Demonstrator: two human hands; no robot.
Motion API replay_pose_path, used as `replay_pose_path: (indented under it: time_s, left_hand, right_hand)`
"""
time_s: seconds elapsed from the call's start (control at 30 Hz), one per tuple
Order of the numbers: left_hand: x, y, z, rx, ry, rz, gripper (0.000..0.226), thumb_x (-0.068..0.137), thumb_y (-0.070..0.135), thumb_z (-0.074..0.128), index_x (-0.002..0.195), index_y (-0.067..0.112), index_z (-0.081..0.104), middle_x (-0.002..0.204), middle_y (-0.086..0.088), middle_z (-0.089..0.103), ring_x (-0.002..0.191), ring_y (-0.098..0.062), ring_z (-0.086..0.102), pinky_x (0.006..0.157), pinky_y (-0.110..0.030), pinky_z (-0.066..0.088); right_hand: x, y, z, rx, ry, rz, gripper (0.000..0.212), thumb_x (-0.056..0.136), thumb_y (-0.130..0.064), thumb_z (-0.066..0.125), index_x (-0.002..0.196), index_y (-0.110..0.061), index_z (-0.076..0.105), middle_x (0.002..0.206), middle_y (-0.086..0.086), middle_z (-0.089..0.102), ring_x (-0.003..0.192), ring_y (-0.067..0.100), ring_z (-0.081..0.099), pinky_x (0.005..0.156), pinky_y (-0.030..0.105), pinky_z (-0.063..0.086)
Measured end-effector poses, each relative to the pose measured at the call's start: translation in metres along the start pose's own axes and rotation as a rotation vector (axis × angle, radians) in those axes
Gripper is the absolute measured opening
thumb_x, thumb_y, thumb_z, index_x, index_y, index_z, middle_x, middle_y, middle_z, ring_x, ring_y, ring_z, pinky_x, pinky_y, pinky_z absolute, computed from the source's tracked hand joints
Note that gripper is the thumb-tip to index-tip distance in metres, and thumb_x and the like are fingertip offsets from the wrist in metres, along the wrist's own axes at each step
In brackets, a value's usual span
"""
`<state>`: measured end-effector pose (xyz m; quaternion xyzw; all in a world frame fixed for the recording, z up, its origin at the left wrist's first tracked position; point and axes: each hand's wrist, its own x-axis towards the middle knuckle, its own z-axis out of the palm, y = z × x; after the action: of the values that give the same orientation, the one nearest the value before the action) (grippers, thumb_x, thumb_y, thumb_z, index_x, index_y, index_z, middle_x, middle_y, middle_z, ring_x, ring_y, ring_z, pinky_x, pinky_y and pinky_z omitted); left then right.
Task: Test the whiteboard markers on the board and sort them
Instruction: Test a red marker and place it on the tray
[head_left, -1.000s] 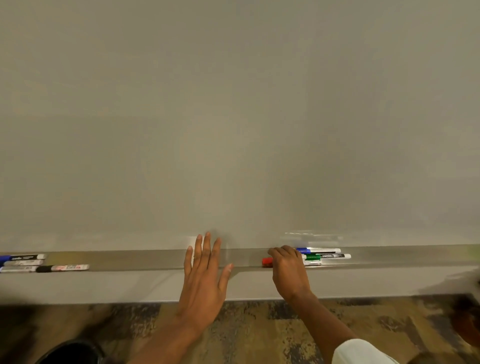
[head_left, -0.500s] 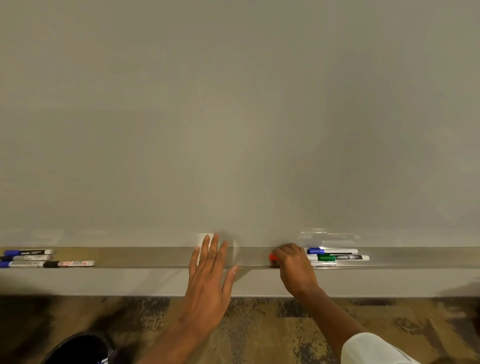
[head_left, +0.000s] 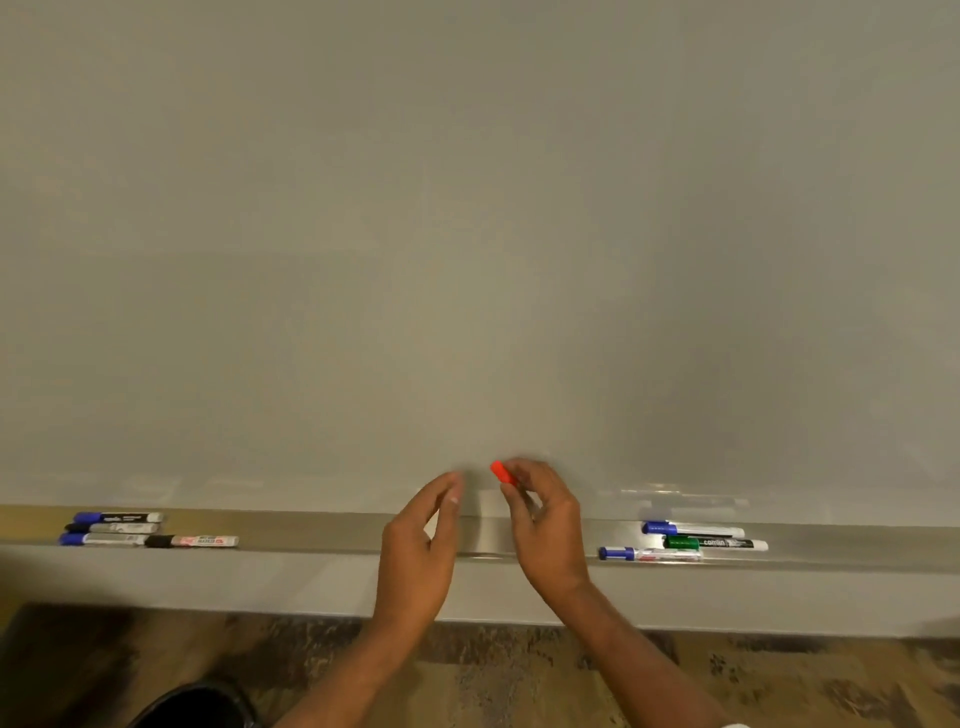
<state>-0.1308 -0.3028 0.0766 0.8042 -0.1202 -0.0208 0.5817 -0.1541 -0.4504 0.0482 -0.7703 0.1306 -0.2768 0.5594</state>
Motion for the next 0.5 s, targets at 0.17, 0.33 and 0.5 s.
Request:
replay_pose_path:
  time_s: [0.17,0.33,0.5]
  left_hand:
    - [0.013,0.058,-0.027,-0.221,-0.055,-0.043,0.024,0.102,0.024,0.06,0.123,0.026,0.07,0.115,0.017,0.074,0.113,0.003,0.066,0.097,-0.016,0.049]
    - [0.016,0.106,-0.061,-0.403,-0.115,-0.074,0.023,0.102,0.021,0.059,0.12,0.021,0.074,0.106,-0.002,0.078,0.1,-0.02,0.073,0.092,-0.032,0.058]
    - [0.016,0.15,-0.101,-0.526,-0.243,-0.078,0.025,0.102,0.022,0.057,0.116,0.015,0.076,0.109,-0.014,0.076,0.096,-0.025,0.069,0.089,-0.039,0.056]
  right_hand:
    - [-0.004,-0.082,0.013,0.321,0.006,0.157,0.017,0.094,-0.014,0.065,0.109,-0.02,0.07,0.103,-0.005,0.073,0.1,0.015,0.067,0.089,0.028,0.054]
    - [-0.008,-0.157,0.015,0.51,-0.059,0.185,0.023,0.094,-0.005,0.062,0.11,-0.018,0.073,0.101,0.005,0.075,0.097,0.024,0.07,0.084,0.034,0.057]
    - [-0.009,-0.217,0.014,0.627,-0.083,0.204,0.02,0.092,-0.004,0.064,0.107,-0.012,0.074,0.099,0.013,0.074,0.09,0.027,0.07,0.081,0.037,0.057]
